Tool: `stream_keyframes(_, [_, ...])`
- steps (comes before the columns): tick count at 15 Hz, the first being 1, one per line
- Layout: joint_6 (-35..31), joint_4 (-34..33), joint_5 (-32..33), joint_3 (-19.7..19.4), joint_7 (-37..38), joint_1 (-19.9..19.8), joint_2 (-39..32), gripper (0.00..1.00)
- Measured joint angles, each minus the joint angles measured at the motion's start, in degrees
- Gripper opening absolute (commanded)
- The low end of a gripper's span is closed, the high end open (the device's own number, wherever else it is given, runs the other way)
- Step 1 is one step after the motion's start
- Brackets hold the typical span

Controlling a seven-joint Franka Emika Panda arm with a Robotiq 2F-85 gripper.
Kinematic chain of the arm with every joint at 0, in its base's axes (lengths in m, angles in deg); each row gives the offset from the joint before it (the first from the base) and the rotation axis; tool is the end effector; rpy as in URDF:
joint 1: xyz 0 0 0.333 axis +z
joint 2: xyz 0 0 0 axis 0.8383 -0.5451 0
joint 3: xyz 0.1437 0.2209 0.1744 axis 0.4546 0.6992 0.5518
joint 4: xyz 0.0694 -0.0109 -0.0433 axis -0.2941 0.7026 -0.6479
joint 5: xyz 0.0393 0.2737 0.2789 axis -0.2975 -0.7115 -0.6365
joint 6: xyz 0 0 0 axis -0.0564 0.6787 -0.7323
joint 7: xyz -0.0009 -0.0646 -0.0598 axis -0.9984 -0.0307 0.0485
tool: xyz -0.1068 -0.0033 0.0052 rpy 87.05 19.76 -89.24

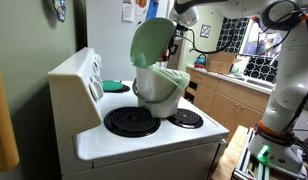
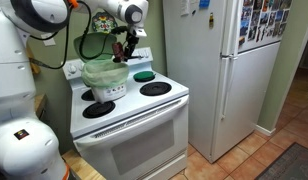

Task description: Use the silver tongs to pick up the red can and put it in the bin, put the silver tongs back on the hob of the stove

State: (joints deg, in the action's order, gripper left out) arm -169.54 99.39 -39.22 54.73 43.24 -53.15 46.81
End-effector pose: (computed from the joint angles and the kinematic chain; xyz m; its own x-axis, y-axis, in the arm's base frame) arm 0.6009 0.1175 0.5518 0.4500 -0.7940 -0.4086 -0.8889 -0.4421 -0.1199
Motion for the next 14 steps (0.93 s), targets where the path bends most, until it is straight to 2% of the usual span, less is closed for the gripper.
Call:
stream_keyframes(1, [0.06,-0.43,0.0,0.0,0.01,0.02,-0.3,0.57])
stream_keyframes(2, [0.06,-0.75,0.0,0.0,0.01,0.03,-0.57,0.56])
stream_keyframes(4, [0.06,-0.97,0.0,0.0,0.01,0.03,-0.87,0.41])
stream_keyframes(10, [0.06,-1.87,0.0,0.0,0.02,0.09,-1.77,0.39])
stream_keyframes(11, [0.06,-1.97,0.0,0.0,0.02,0.1,-1.92,0.55])
stream_keyframes(12, [0.07,-2.03,0.0,0.0,0.02,0.12,-2.04,0.39])
stream_keyframes(13, [0.08,-2.07,0.0,0.0,0.02,0.14,-2.12,0.39])
stream_keyframes(14, [0.12,-2.08,0.0,0.0,0.02,0.16,-2.18,0.58])
